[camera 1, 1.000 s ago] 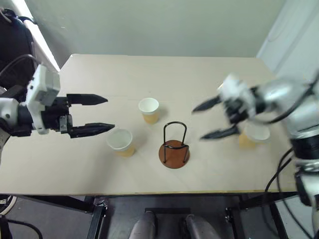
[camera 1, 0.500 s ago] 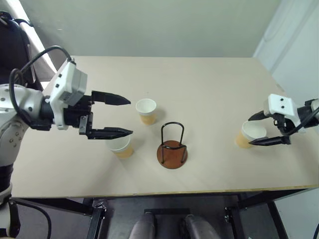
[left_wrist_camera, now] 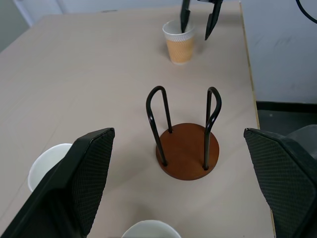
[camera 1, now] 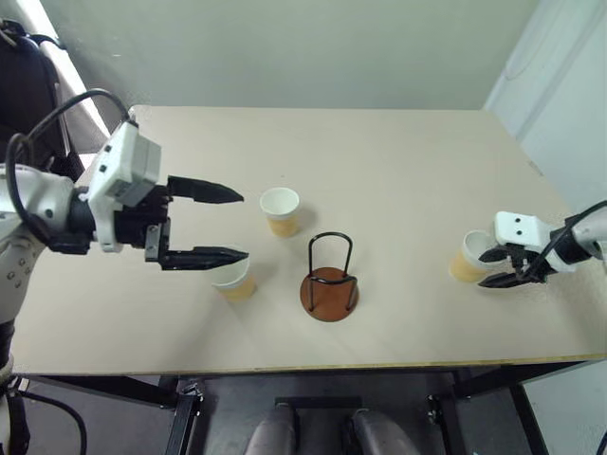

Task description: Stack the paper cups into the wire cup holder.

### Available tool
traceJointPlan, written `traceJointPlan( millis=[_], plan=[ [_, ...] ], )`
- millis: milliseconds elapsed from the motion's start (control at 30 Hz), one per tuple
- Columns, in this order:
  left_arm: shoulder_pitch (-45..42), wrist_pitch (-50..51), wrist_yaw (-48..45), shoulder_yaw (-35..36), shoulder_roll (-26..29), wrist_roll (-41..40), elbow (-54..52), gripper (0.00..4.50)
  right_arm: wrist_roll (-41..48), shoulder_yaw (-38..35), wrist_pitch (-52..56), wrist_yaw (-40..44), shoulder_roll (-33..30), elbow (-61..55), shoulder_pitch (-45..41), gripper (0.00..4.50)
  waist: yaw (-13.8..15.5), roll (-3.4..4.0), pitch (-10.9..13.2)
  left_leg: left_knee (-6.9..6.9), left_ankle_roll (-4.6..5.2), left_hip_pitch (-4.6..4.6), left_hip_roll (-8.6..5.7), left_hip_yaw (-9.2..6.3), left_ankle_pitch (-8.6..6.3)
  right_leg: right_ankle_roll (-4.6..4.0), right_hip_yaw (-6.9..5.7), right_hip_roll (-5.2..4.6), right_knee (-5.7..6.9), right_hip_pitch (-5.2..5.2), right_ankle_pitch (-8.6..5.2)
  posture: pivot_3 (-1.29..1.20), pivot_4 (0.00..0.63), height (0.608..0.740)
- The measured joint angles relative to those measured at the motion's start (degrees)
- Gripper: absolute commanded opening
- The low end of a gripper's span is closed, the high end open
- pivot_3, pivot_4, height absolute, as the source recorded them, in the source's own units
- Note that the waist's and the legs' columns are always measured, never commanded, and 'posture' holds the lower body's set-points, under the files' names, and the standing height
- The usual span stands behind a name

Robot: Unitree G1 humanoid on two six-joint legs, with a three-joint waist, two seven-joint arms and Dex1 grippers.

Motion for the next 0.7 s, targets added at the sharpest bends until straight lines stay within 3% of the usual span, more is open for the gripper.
traceJointPlan(
  millis=[133,167,333,533,700],
  plan=[
    [0.7,0.5,0.6,0.2,0.1,0.0,0.0,4.5,-1.6,1.3,-1.2,0.0,1.7,1.7,-1.6,0.22,0.0,0.0,0.0,-0.01,0.0,-0.01,0.0,0.0,0.0,0.0,0.0,0.0,0.0,-0.02,0.0,0.0,0.15,0.74],
    [0.9,0.5,0.6,0.3,0.1,-0.1,0.0,4.5,-1.9,1.4,-1.4,0.0,2.0,2.1,-2.0,0.02,0.0,0.0,0.0,-0.01,0.0,-0.01,0.0,-0.01,0.0,0.0,0.0,0.0,0.0,-0.01,0.0,0.0,0.15,0.74],
    [2.0,0.7,0.7,1.4,0.5,-0.2,-0.1,4.5,-2.3,1.5,-2.0,0.8,2.1,3.0,-3.6,0.02,0.0,0.01,0.0,-0.01,0.0,-0.02,0.0,-0.01,0.0,-0.01,0.0,0.0,-0.01,-0.02,0.01,0.0,0.15,0.74],
    [3.2,1.0,0.9,3.9,1.4,-0.8,-1.1,4.5,17.9,-4.5,8.2,6.8,2.7,-6.2,-19.1,0.02,-0.4,0.22,0.1,-0.15,-0.02,-0.02,0.05,0.11,0.04,-0.09,0.08,0.07,0.0,-0.13,-0.03,0.0,0.15,0.74],
    [3.7,1.0,1.6,4.0,1.2,-0.8,-1.6,4.5,26.3,-7.2,14.7,6.9,10.0,-13.8,-26.8,0.02,-0.4,0.0,0.0,-0.09,-0.03,0.02,0.13,0.0,0.04,-0.19,0.04,0.15,-0.04,-0.06,-0.07,0.0,0.15,0.74]
  ],
)
